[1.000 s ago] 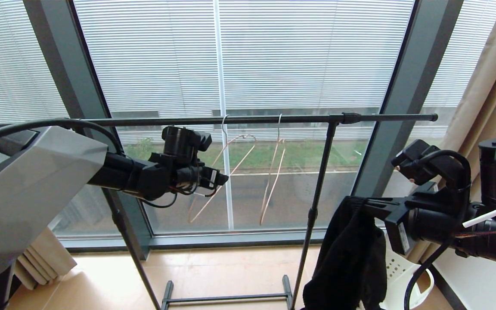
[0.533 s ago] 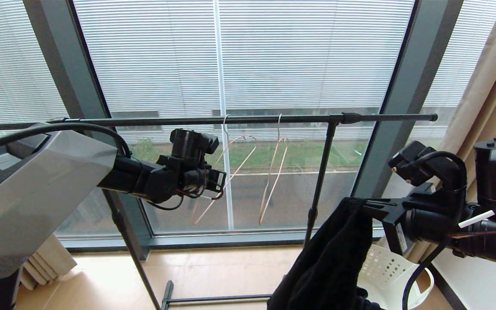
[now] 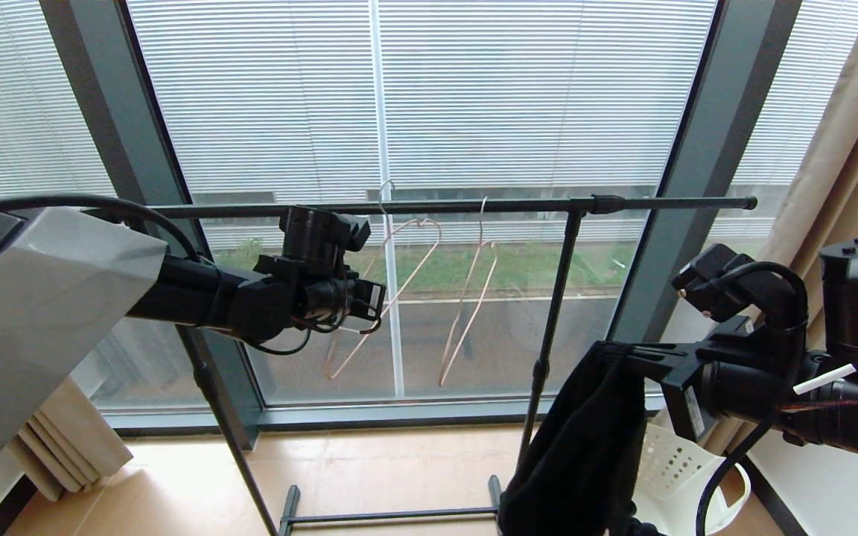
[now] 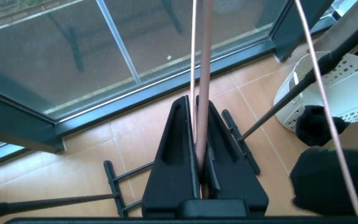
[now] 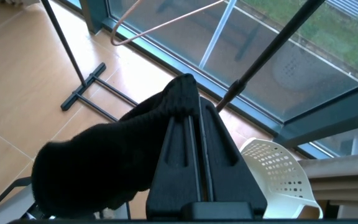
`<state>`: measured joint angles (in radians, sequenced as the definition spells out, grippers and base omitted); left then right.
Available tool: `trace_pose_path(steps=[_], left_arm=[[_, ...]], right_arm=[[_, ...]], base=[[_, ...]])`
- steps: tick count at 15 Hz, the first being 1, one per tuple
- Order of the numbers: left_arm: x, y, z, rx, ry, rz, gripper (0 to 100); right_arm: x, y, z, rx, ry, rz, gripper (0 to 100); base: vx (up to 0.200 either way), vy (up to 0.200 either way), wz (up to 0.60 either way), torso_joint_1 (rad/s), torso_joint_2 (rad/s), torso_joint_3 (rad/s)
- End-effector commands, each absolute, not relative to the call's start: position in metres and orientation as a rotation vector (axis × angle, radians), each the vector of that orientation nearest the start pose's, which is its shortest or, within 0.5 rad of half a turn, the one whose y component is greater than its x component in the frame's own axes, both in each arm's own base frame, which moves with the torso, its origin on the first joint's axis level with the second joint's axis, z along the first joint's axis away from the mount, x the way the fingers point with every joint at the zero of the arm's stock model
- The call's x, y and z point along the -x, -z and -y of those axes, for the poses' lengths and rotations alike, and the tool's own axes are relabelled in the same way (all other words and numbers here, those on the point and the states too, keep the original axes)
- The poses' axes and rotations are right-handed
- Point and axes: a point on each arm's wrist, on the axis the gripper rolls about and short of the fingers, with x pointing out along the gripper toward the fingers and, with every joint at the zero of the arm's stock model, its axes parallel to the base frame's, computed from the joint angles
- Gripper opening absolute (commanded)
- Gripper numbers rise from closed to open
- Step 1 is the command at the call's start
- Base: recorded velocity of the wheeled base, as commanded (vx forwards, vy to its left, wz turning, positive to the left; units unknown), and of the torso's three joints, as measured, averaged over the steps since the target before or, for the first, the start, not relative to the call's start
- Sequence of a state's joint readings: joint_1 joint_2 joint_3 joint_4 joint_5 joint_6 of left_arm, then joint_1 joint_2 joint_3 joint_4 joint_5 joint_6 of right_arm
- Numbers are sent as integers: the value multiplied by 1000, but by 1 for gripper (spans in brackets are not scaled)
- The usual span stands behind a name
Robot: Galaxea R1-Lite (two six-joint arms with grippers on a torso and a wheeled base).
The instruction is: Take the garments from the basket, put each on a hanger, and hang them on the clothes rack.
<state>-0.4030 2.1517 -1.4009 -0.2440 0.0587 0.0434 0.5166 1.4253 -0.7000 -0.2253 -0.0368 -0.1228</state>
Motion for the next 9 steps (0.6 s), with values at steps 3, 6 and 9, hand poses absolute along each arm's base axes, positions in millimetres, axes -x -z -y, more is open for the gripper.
trace_pose_path(steps=[3,6,9], left_arm=[[-361,-168,159,-161,362,-459,0],[-319,-178,141,-179,367,-473,0],[-270,-180,118,-200,369,-497,0]], right_arm=[[-199,-188,-112,256,-500,-458,0],[-199,-188,-112,258,-500,-458,0],[-199,-188,-112,259,-497,-458,0]], base=[[0,0,0,0,0,0],[0,0,0,0,0,0],[0,0,0,0,0,0]])
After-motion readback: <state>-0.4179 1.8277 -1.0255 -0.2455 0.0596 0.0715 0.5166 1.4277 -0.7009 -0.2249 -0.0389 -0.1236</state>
